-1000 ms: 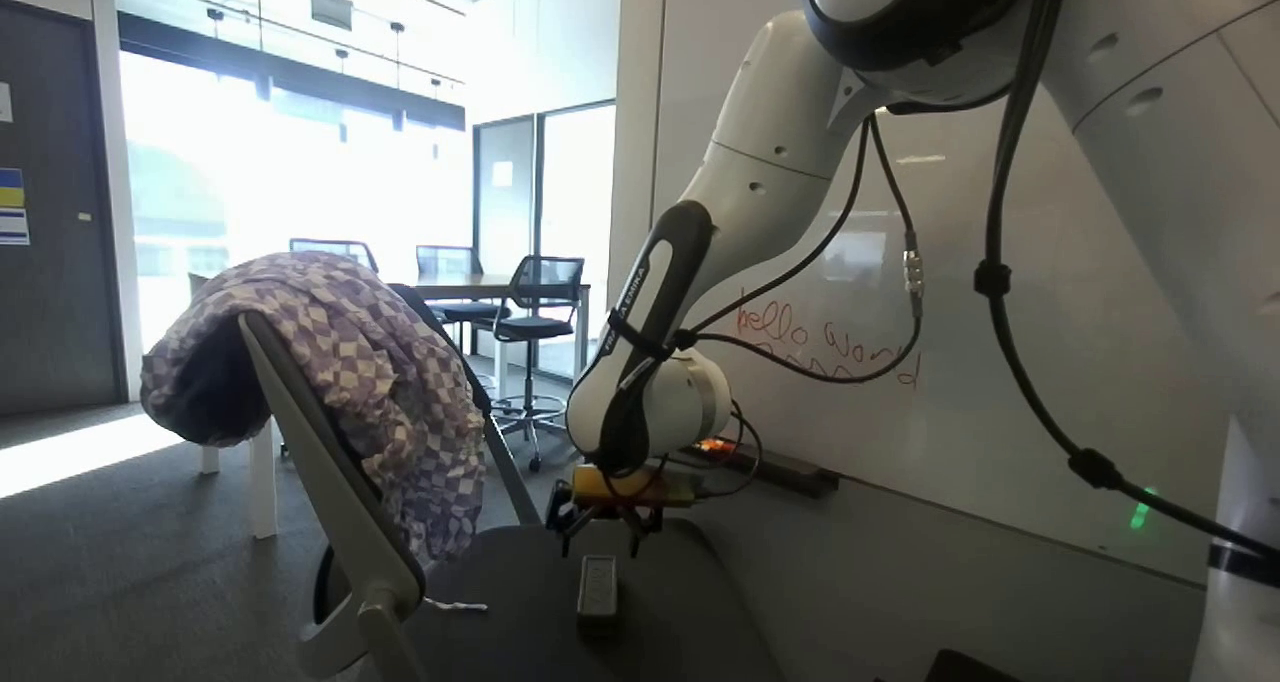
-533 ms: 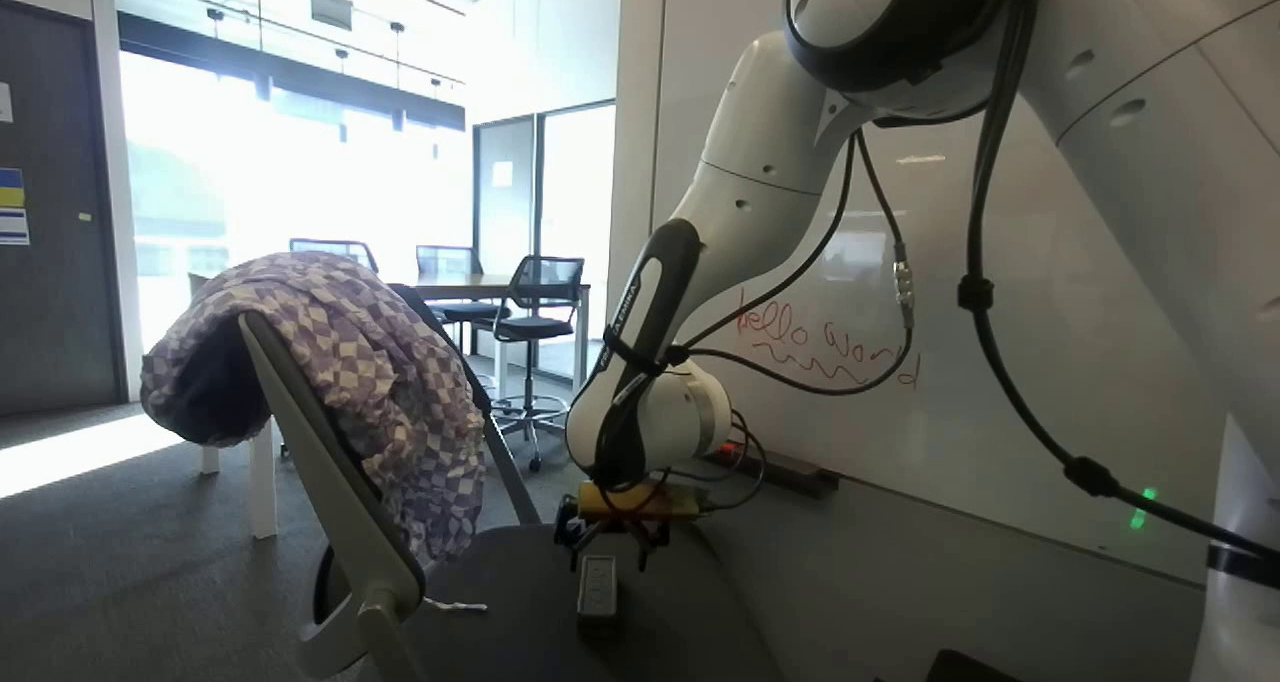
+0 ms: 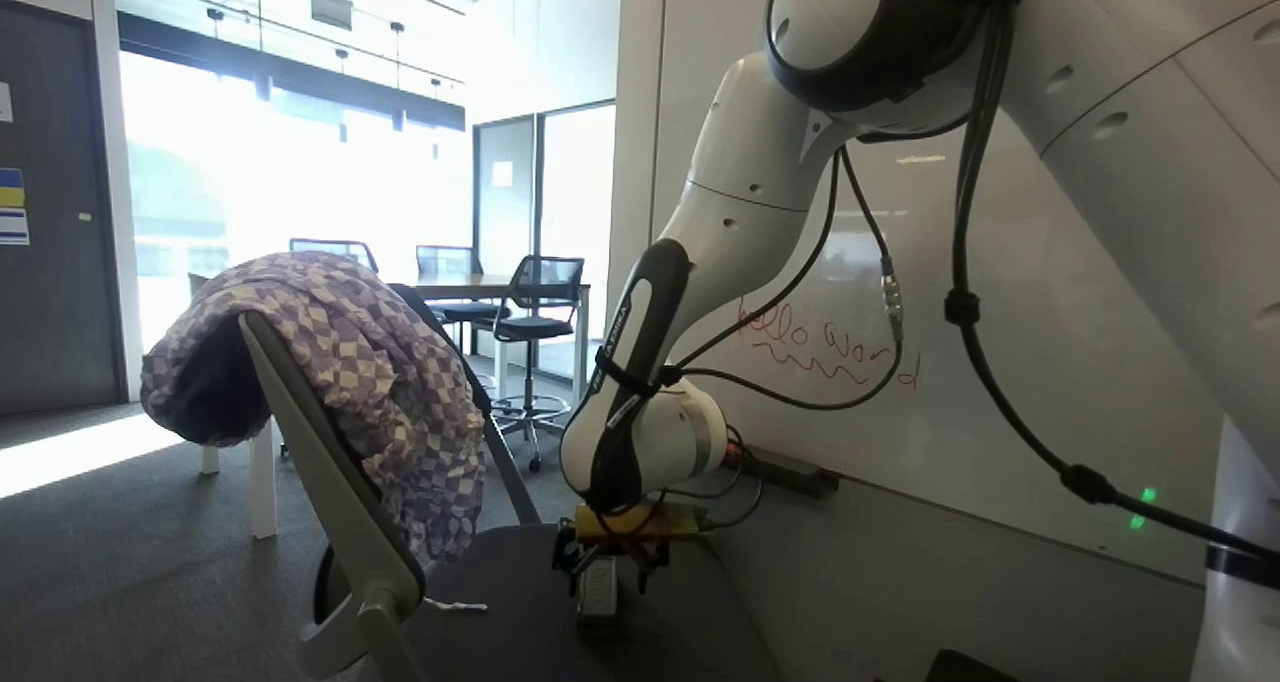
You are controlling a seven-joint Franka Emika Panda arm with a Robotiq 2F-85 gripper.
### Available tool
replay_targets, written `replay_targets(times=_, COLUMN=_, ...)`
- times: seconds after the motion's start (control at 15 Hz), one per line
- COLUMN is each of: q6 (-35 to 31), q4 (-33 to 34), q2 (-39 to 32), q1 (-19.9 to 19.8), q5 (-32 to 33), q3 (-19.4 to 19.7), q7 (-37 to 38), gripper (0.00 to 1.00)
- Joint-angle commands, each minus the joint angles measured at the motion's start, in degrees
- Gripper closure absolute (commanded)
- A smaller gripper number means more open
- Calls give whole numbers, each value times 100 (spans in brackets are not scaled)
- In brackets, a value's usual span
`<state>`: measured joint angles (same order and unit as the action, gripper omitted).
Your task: Erase the words on the whiteboard
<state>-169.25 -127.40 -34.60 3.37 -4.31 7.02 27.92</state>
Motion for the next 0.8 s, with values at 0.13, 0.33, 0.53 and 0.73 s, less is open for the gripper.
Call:
replay_targets(times=0.13, q6=15, q4=26, q2=-31, q1=128, q5=-229, q3=82, q7=-181, gripper=0)
replay_targets(times=0.33, q6=15, q4=33, q2=-31, q1=127, q5=-228, q3=88, q7=-183, gripper=0)
replay_targets(times=0.53, q6=15, q4=34, q2=-31, q1=127, q5=-228, q3=89, q7=-183, gripper=0)
replay_targets(times=0.73, q6=-143, q4=-28, q2=-103, q1=274, q5=-213, q3=124, q7=-150, gripper=0)
